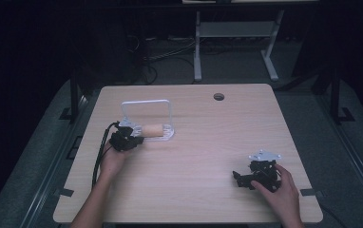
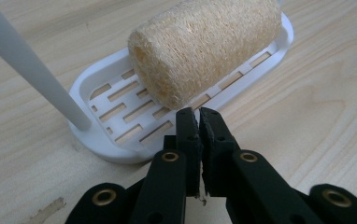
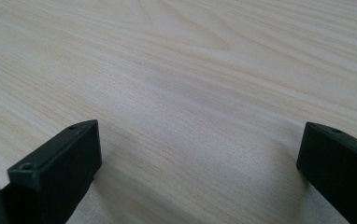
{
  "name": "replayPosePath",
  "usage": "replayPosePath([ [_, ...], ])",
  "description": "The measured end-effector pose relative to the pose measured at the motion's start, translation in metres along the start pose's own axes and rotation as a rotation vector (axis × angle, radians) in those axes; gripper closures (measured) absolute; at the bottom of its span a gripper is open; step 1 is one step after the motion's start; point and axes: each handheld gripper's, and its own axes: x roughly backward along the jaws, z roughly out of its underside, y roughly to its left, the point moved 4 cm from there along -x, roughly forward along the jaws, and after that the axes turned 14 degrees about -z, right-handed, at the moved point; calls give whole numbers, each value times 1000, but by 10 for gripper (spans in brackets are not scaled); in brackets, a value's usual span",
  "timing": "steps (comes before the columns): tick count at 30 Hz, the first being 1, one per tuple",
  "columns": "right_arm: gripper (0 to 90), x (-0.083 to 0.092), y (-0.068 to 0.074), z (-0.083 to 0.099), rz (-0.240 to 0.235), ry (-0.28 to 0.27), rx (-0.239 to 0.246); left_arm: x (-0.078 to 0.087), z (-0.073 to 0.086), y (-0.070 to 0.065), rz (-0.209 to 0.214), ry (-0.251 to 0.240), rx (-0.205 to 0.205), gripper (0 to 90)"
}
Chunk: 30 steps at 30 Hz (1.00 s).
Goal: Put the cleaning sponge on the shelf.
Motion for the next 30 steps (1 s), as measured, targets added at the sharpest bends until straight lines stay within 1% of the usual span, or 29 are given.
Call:
replayPosePath([
  [4, 0, 0, 0, 0, 0, 0, 0, 5, 1, -1, 8, -6, 4, 801],
  [7, 0, 0, 0, 0, 0, 0, 1, 10, 2, -4, 21, -4, 3, 734],
  [9, 0, 0, 0, 0, 0, 1, 3, 13, 4, -6, 21, -1, -5, 664],
  [10, 0, 0, 0, 0, 0, 2, 3, 14, 5, -7, 27, 4, -1, 647],
  [13, 0, 0, 0, 0, 0, 1, 1, 19, 8, -10, 21, 1, -12, 550],
  [16, 0, 0, 0, 0, 0, 1, 2, 24, 10, -11, 27, 0, -8, 474],
  [17, 0, 0, 0, 0, 0, 1, 2, 25, 11, -12, 28, -4, -8, 460],
  [18, 0, 0, 0, 0, 0, 1, 2, 27, 12, -12, 31, -3, -19, 448],
  [23, 0, 0, 0, 0, 0, 1, 2, 37, 14, -18, 46, -13, -26, 375],
  [24, 0, 0, 0, 0, 0, 1, 2, 40, 14, -19, 46, -18, -28, 367],
  [25, 0, 0, 0, 0, 0, 1, 2, 42, 15, -20, 45, -21, -43, 360],
  [30, 0, 0, 0, 0, 0, 1, 2, 52, 21, -24, 33, -36, -57, 292],
])
